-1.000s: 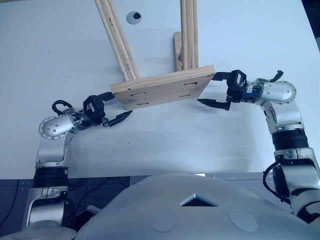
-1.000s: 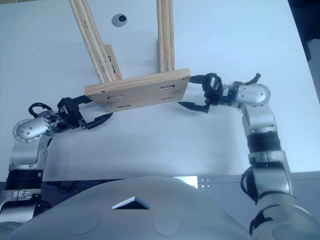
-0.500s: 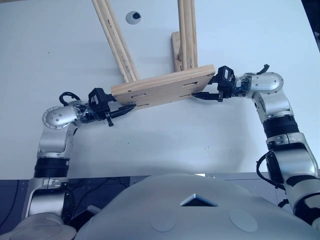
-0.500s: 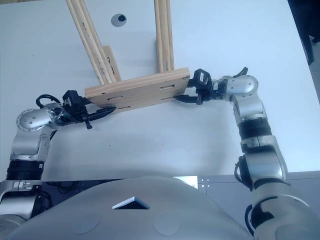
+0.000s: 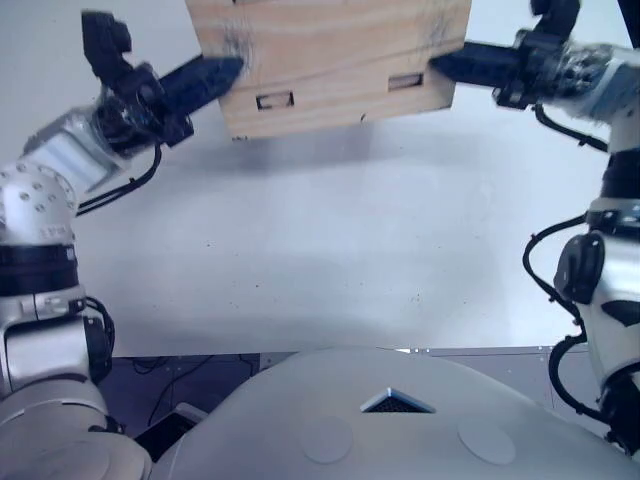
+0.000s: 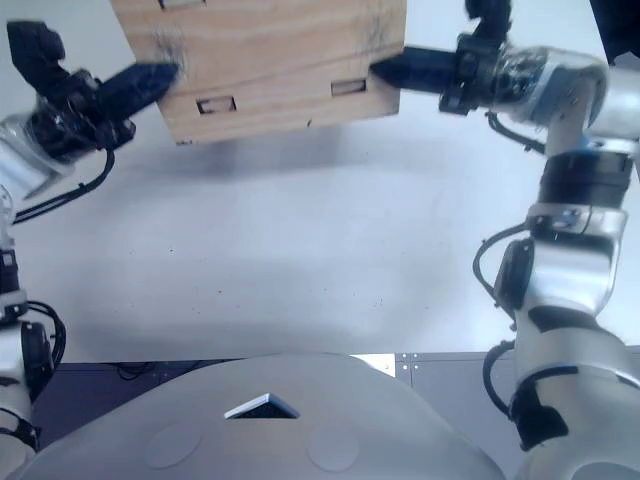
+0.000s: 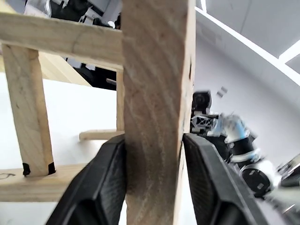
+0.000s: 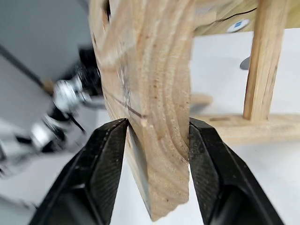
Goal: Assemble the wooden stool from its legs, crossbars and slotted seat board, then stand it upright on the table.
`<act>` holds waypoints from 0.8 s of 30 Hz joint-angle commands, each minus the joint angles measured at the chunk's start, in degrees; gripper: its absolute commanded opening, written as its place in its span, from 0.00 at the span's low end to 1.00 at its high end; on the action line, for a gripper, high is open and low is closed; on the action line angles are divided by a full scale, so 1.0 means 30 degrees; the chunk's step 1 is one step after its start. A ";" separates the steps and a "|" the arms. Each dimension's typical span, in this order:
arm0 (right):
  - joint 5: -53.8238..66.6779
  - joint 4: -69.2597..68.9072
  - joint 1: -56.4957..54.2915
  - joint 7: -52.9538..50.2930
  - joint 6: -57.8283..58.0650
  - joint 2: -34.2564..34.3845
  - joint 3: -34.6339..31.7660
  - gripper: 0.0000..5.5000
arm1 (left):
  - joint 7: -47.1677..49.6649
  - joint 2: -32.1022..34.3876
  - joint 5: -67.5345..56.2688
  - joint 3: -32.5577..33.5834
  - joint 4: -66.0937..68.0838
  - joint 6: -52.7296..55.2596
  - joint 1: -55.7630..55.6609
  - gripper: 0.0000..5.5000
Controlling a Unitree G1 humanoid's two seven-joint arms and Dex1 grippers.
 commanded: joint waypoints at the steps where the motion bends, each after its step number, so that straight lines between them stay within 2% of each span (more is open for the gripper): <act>1: -0.0815 0.6652 -0.7372 -0.8246 0.7304 0.0446 -0.7581 0.32 | 0.7278 0.0156 -0.3072 0.1966 0.8809 0.6496 -0.7492 0.29; 4: 0.0209 0.9608 -0.8653 -1.2013 0.4649 0.1332 -0.9305 0.29 | 0.7160 -0.1000 -0.1402 0.1744 1.2524 0.6417 -0.9840 0.28; 7: 0.1111 1.2041 -0.9785 -1.4681 0.2456 0.2489 -1.0532 0.28 | 0.6628 -0.2113 0.1019 0.2089 1.7422 0.3759 -1.2337 0.28; 10: 0.1561 1.3733 -0.9855 -1.6384 0.0200 0.3393 -1.0916 0.27 | 0.5392 -0.3744 0.3089 0.2717 2.0183 0.1886 -1.3530 0.28; 12: 0.1880 1.4165 -0.9601 -1.6250 -0.1267 0.3758 -1.0822 0.27 | 0.4362 -0.4795 0.4973 0.2809 2.0974 0.0255 -1.3873 0.28; 13: 0.2159 1.4304 -0.9486 -1.6138 -0.1768 0.3756 -1.0935 0.34 | 0.3919 -0.5174 0.5295 0.3269 2.1264 -0.0233 -1.4034 0.34; 16: 0.2785 1.4829 -0.9248 -1.6809 -0.2864 0.3513 -1.1508 0.40 | 0.3706 -0.5565 0.5829 0.4943 2.2099 -0.1033 -1.4640 0.41; 24: 0.4458 1.5035 -0.8791 -1.7436 -0.5453 0.2147 -1.2605 0.65 | 0.4127 -0.4773 0.6734 0.8987 2.2717 -0.2062 -1.4670 0.63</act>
